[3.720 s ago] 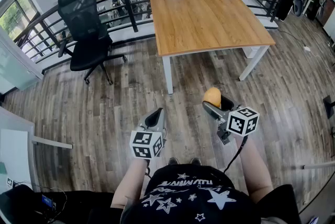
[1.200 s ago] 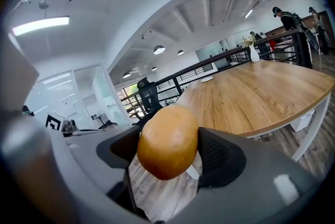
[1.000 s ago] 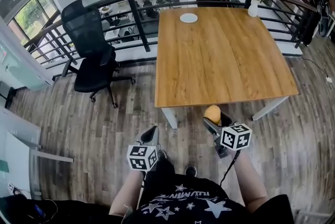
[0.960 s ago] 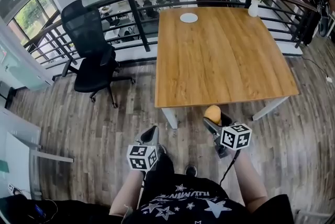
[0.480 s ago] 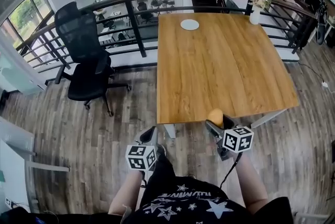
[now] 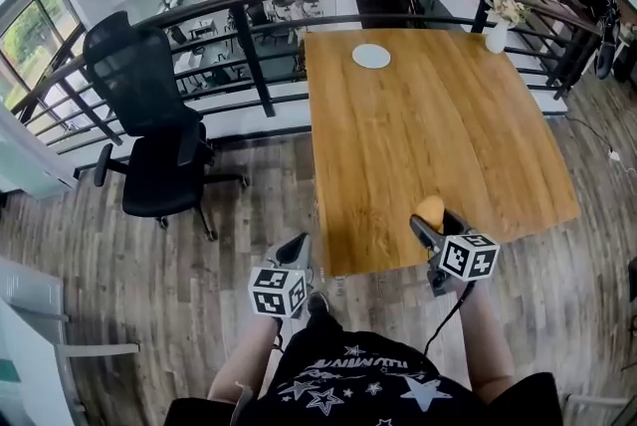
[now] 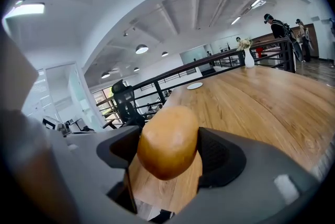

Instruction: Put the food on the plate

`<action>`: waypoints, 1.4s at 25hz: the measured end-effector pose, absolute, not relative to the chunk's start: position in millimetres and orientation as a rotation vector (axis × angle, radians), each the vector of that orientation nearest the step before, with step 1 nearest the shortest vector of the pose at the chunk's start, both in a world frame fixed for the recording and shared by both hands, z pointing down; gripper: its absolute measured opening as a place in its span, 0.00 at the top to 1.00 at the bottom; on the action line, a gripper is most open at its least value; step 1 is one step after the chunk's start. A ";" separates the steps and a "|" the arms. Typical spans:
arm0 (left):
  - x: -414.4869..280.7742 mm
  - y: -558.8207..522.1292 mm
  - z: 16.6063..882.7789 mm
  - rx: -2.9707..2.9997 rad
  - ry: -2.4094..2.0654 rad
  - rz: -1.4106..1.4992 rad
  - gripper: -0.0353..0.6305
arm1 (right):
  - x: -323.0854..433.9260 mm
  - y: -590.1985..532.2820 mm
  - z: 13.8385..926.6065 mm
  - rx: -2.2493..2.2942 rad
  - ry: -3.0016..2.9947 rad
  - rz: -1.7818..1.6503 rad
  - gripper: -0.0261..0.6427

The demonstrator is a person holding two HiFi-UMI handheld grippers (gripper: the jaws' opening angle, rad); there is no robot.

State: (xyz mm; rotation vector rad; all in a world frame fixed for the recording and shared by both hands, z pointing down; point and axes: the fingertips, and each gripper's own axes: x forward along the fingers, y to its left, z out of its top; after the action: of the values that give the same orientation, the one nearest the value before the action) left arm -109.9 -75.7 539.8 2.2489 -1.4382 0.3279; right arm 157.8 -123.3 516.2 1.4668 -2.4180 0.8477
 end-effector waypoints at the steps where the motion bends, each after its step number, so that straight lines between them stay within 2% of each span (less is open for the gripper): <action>1: -115.0 -82.5 540.5 2.246 -1.430 0.322 0.94 | 153.2 -129.7 514.9 1.473 -2.410 0.846 0.43; 16: -160.4 -168.5 571.1 2.286 -1.252 0.340 0.94 | 108.2 -182.2 510.3 1.599 -2.287 0.803 0.43; 24: -144.4 -201.3 560.9 2.328 -1.211 0.346 0.94 | 142.3 -203.9 487.0 1.663 -2.247 0.723 0.43; 35: -141.7 -292.7 518.2 2.320 -1.399 0.313 0.94 | 170.0 -341.3 440.3 1.561 -2.385 0.598 0.43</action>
State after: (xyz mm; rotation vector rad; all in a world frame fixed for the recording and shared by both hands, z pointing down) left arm -141.7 -292.7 518.2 2.3205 -1.3986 0.3129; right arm 170.0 -341.3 440.3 1.5606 -2.3851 0.5982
